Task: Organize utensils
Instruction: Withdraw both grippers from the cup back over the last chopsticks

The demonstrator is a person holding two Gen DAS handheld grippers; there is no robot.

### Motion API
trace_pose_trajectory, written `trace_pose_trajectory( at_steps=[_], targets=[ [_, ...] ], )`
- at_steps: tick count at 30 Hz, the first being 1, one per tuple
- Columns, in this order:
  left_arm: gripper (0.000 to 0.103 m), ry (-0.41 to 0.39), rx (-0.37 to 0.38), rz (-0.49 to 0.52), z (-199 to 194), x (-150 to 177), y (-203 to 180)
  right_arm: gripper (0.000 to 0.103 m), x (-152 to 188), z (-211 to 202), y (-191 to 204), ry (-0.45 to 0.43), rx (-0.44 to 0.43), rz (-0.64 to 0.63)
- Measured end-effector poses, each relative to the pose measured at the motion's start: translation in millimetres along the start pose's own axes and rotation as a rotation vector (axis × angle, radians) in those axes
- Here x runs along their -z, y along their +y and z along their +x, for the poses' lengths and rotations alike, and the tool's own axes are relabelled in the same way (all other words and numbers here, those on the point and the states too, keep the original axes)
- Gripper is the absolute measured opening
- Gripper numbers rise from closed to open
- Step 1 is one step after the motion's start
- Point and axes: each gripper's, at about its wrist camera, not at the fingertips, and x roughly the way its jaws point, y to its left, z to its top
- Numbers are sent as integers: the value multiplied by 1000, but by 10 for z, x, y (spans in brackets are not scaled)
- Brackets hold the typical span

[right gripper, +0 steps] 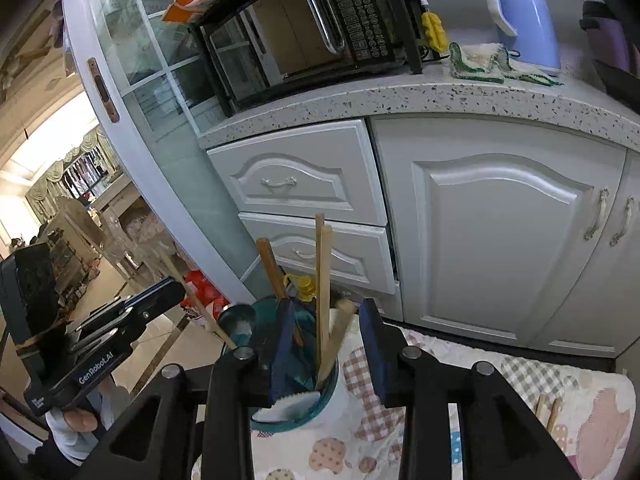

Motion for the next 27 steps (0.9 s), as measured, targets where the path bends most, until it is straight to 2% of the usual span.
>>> trace_pose_trajectory(
  at_steps=[4, 6, 7, 11, 17, 27],
  targets=[
    [23, 5, -6, -7, 0, 23, 0, 33, 49, -5, 5, 13, 6, 0],
    [36, 2, -10, -15, -12, 34, 6, 39, 64, -26, 8, 8, 6, 0],
    [38, 2, -7, -18, -16, 39, 8, 40, 66, -37, 13, 4, 9, -2],
    [41, 4, -18, -16, -22, 54, 3, 42, 73, -57, 34, -1, 17, -7],
    [52, -3, -32, -21, -58, 79, -1, 47, 117, -93, 94, 0, 20, -19],
    [66, -20, -51, -10, -179, 130, -44, 48, 223, -131, 146, 8, 33, -40]
  ],
)
